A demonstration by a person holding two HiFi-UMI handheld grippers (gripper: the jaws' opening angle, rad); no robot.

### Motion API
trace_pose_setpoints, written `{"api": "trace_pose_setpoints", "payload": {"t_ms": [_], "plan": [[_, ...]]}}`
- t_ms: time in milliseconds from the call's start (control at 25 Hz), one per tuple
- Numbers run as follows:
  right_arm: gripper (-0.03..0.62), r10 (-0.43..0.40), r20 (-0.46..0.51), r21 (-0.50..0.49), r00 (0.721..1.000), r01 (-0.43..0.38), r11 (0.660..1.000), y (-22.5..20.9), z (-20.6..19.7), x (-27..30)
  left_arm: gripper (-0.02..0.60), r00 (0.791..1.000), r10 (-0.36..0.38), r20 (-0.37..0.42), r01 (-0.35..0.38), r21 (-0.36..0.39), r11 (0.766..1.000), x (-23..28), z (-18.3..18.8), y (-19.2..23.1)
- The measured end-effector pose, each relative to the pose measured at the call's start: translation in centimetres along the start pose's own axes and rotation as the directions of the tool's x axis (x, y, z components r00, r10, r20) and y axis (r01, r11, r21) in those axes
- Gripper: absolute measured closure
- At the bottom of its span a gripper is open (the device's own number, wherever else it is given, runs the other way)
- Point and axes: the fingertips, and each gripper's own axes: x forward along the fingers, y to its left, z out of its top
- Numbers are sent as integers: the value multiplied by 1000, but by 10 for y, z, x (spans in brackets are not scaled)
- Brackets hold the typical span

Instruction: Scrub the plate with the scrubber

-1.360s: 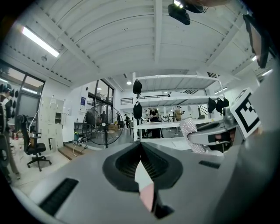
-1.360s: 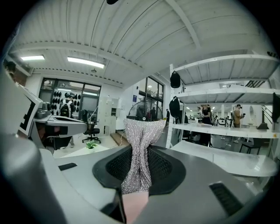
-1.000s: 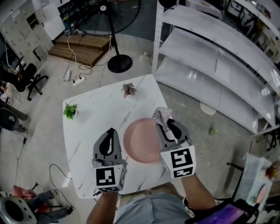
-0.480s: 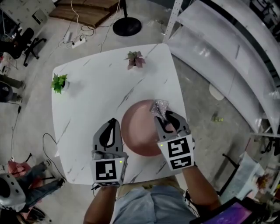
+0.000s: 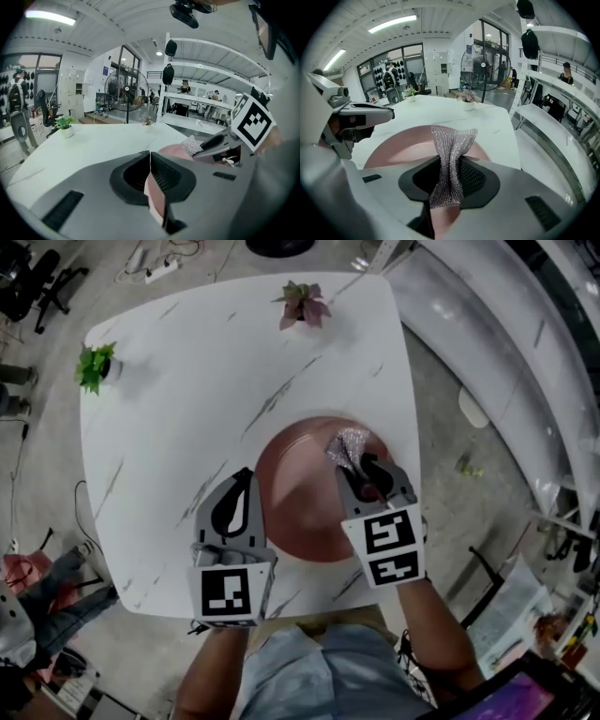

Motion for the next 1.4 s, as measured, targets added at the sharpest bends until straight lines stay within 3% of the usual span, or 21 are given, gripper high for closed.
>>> {"api": "trace_pose_setpoints", "payload": {"t_ms": [480,600,800,920,1160,1280,1400], "plan": [[365,57,12,-7,998,-57,998,6,4,6,537,995,-49,-87,50,10,999,19,-40,-5],[469,-1,25,-43,1000,2,999,-1,8,1,537,994,-57,-93,60,24,998,21,-40,-7],[493,-31,-103,-83,994,22,996,-12,0,4,575,991,-81,-103,85,38,996,30,-42,-10],[497,-28,-218,-89,976,9,996,-19,-8,12,577,988,-109,-114,115,48,992,34,-42,-14],[505,-58,-359,-264,931,-41,964,-19,-2,31,577,975,-179,-134,184,26,983,35,-43,-23],[507,-56,-411,-331,910,-92,939,-13,3,36,577,984,-152,-92,146,-64,987,31,-37,-9],[505,-62,-418,-354,906,-100,930,-11,4,36,575,993,-84,-81,79,-69,995,29,-33,6]]}}
